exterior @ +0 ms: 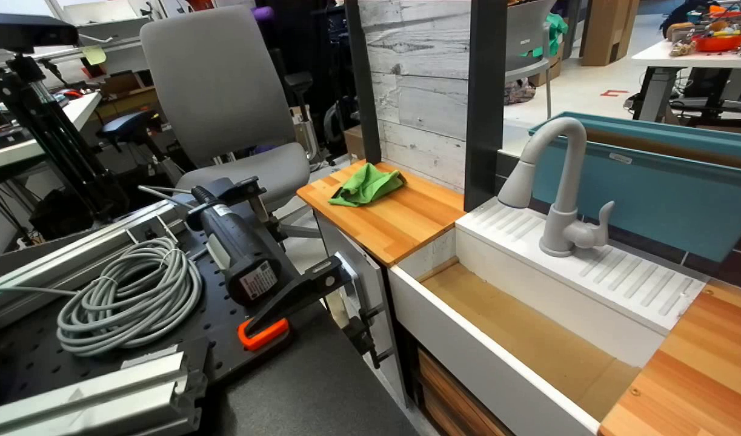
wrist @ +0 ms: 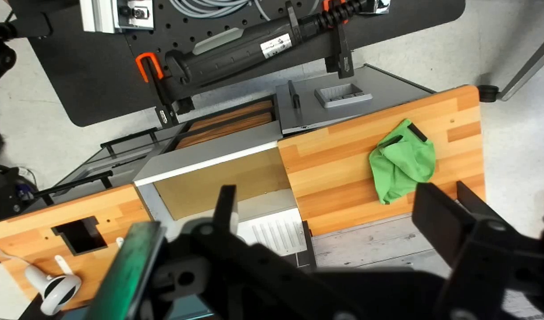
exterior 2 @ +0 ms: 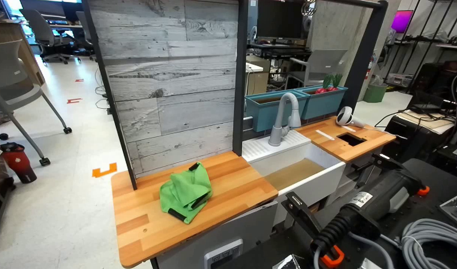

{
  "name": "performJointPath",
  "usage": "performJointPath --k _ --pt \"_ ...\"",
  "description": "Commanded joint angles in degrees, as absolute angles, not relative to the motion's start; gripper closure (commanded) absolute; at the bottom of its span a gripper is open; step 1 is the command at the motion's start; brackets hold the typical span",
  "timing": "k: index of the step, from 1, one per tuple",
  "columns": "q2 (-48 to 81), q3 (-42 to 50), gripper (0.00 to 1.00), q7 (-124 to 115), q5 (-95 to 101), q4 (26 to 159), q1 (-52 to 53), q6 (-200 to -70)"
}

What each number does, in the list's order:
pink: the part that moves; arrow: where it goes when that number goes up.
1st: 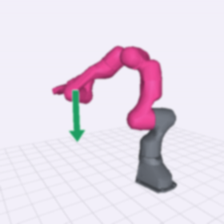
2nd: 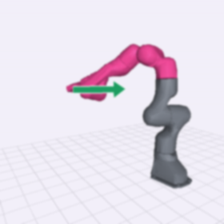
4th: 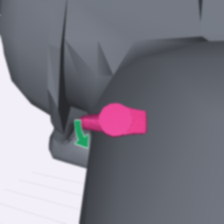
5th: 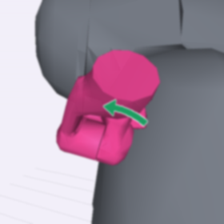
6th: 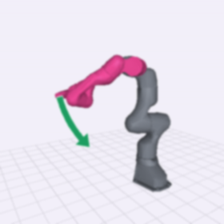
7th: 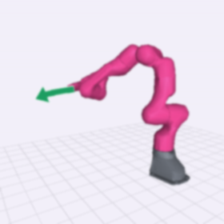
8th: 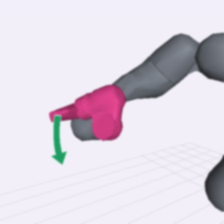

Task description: Move the green cloth to the right

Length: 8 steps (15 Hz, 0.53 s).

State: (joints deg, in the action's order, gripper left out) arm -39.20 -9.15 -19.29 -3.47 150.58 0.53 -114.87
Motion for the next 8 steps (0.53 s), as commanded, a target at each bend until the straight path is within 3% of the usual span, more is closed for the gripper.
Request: performJointPath --k 1,8 --pt "-37.94 -9.67 0.00 -19.66 -3.17 150.31 0.66 -115.75" --pt "-22.31 -16.52 0.00 -24.56 -3.10 147.42 2.92 -134.06"
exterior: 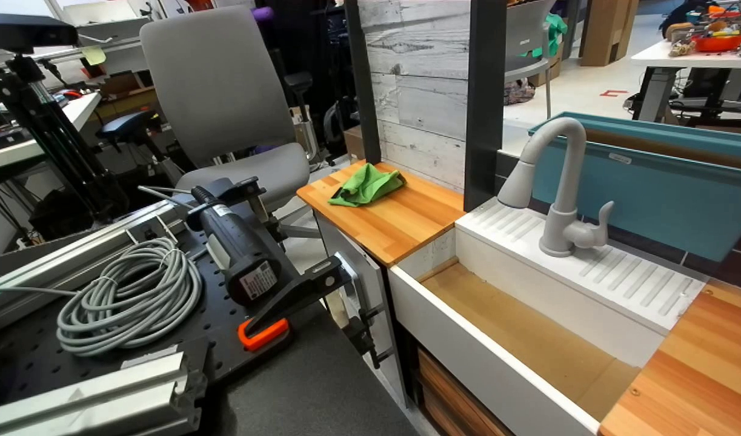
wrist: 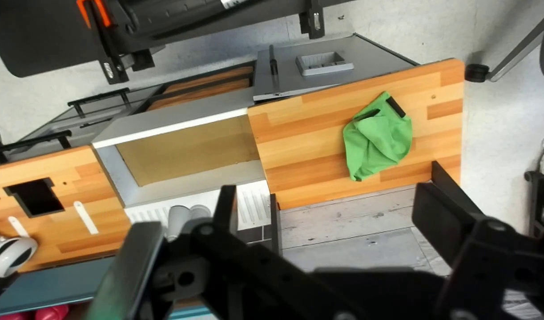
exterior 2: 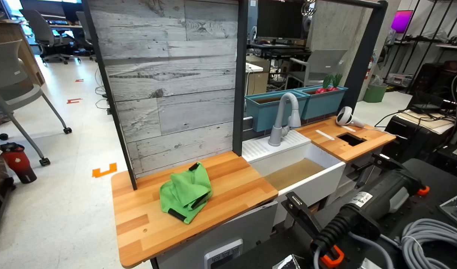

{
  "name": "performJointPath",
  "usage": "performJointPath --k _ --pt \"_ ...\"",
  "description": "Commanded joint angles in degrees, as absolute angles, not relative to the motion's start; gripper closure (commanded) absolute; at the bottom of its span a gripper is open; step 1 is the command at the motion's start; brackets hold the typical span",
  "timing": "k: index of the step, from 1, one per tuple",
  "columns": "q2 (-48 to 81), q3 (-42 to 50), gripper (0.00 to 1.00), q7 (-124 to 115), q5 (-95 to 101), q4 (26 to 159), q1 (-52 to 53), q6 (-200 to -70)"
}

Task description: Move the green cloth to the right

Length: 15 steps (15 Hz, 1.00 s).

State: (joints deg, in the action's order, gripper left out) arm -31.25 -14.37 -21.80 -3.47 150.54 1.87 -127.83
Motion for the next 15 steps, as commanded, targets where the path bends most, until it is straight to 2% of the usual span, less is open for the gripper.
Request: performJointPath --k 1,8,15 --pt "-19.30 -17.10 0.00 -25.11 -2.89 146.60 3.23 -136.04" --pt "6.21 -16.37 0.00 -29.23 -0.62 137.89 5.39 -151.11" --pt "30.93 -5.98 0.00 -36.59 3.01 120.27 17.11 -156.87"
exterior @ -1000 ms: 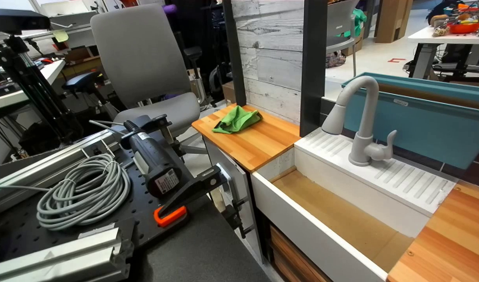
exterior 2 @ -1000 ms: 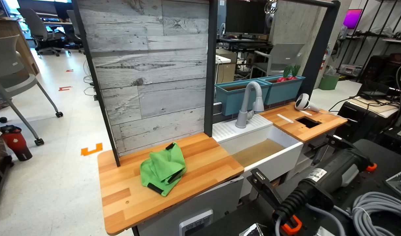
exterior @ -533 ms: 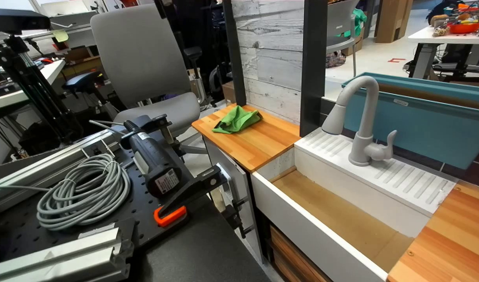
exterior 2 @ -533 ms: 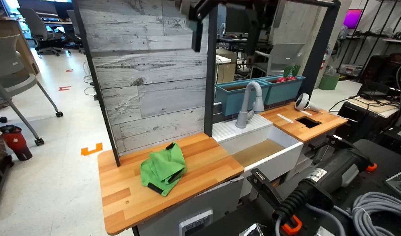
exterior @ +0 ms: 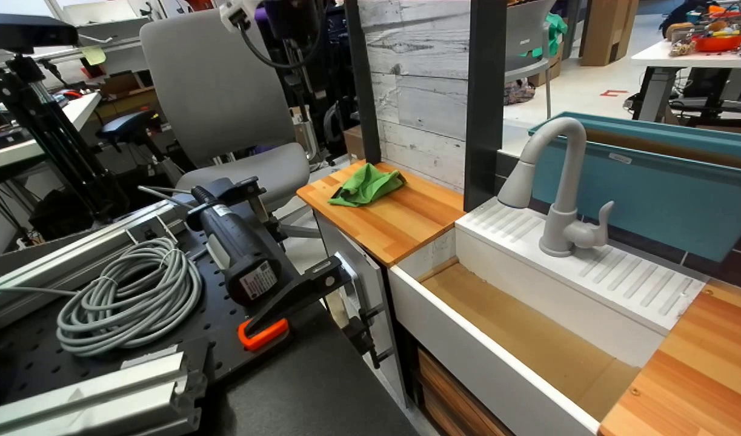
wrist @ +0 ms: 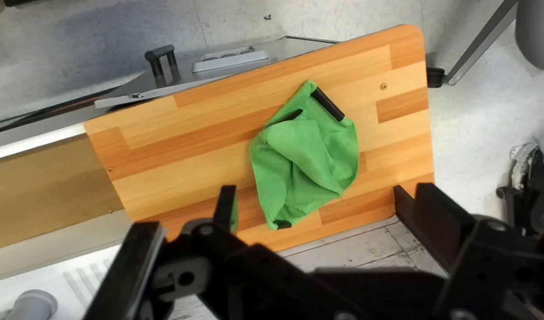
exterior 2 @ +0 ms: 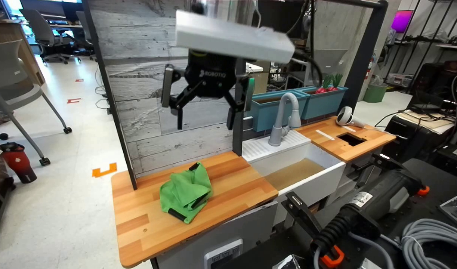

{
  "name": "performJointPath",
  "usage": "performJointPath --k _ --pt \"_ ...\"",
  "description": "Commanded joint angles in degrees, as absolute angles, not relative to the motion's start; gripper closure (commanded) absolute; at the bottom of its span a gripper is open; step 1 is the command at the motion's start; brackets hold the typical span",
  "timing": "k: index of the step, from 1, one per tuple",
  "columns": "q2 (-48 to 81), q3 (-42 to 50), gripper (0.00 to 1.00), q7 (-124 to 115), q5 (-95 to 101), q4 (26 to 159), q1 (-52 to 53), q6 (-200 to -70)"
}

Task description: Move the green cloth to the right

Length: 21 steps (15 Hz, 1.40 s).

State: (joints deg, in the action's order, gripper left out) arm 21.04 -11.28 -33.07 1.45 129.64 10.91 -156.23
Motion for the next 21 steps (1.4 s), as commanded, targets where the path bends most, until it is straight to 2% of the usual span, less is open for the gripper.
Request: performJointPath --k 1,2,7,21 --pt "32.83 -3.39 0.00 -37.73 4.25 117.82 19.75 -155.06" --pt "27.49 -5.88 0.00 -33.51 0.20 124.21 17.03 -156.49" --pt "29.30 -4.80 0.00 -33.67 -0.12 122.86 18.29 -156.51" --pt "51.40 -1.89 0.00 -33.72 -0.59 104.40 21.36 -155.86"
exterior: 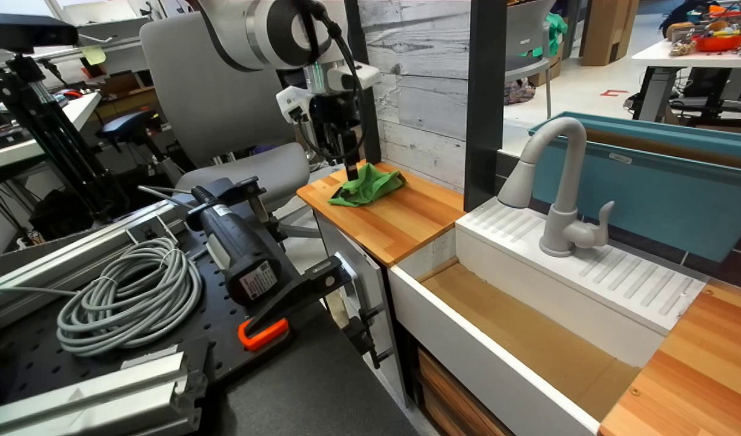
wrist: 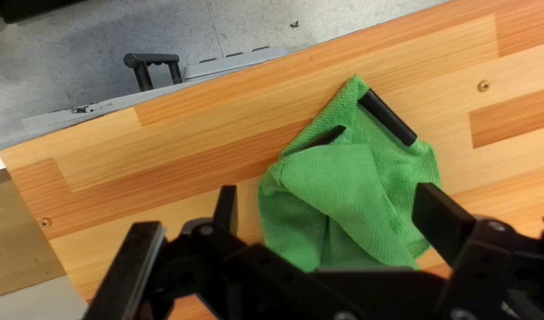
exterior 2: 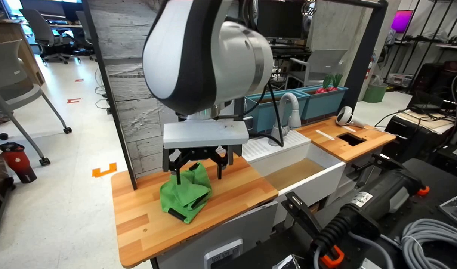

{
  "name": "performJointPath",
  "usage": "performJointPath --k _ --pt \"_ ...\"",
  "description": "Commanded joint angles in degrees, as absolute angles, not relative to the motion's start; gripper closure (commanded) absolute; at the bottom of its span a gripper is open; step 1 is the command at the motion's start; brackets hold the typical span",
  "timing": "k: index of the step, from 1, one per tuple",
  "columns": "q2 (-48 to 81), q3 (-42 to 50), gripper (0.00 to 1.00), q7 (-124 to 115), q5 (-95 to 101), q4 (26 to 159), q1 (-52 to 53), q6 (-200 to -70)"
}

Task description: Move the green cloth to the right

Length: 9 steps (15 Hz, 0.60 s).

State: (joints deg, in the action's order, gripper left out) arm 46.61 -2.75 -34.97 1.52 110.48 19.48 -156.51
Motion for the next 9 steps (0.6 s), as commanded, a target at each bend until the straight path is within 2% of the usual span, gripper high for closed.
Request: performJointPath --k 1,9 --pt "52.62 -1.95 0.00 -33.71 -0.81 102.87 21.59 -155.70" --pt "60.51 -0.75 0.00 -34.66 -2.56 91.13 24.13 -155.56"
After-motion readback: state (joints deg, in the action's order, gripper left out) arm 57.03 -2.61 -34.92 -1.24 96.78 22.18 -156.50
